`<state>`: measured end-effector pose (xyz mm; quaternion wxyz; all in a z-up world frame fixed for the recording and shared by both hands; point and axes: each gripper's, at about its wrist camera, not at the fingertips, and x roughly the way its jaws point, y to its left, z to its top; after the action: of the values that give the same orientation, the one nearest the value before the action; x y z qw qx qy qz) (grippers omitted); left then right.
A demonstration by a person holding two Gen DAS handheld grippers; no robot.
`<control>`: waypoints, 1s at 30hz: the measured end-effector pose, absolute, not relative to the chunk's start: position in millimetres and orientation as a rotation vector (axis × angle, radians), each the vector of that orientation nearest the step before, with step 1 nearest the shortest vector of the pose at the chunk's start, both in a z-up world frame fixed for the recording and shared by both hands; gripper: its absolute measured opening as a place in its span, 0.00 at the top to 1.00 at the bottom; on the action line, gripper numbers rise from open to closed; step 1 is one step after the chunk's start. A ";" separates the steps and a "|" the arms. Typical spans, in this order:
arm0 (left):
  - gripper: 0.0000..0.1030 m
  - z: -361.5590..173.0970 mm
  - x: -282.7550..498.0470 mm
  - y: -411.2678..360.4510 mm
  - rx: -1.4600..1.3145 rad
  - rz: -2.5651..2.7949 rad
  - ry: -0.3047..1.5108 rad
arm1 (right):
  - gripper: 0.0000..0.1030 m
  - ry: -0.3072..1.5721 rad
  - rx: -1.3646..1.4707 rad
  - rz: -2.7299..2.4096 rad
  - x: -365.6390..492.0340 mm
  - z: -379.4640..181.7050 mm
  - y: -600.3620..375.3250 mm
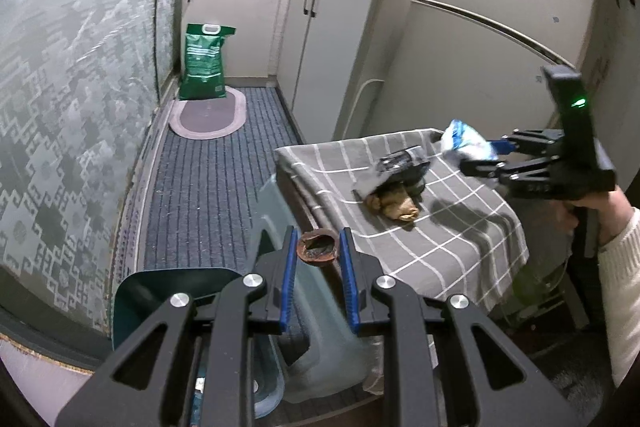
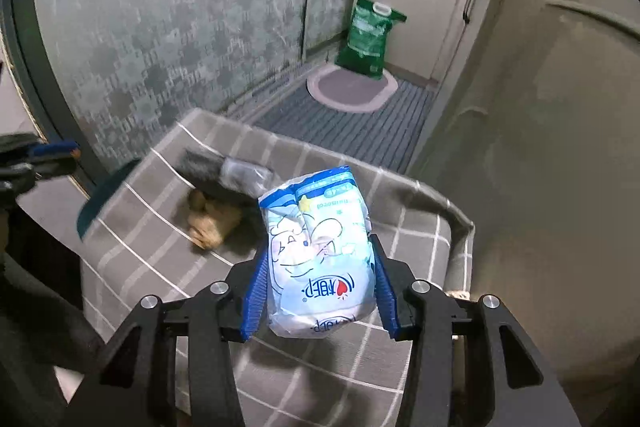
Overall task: Collect trash
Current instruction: 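Drop the brown shell into the teal bin while the right tool carries the wipes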
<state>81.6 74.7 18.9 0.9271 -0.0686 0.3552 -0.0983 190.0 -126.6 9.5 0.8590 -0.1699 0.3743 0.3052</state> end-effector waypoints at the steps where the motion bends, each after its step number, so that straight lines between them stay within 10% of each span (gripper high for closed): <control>1: 0.78 17.7 81.1 78.4 -0.143 -0.194 0.731 | 0.54 0.779 -0.346 0.650 187.7 12.9 -122.1; 30: 0.78 -77.8 69.3 155.9 -0.149 -0.050 0.953 | 0.54 0.811 -0.344 0.944 146.8 6.3 54.4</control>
<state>69.3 155.9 -77.8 0.8857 -0.0716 0.4581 -0.0240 146.8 54.4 6.3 0.7986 -0.1603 0.3781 0.4400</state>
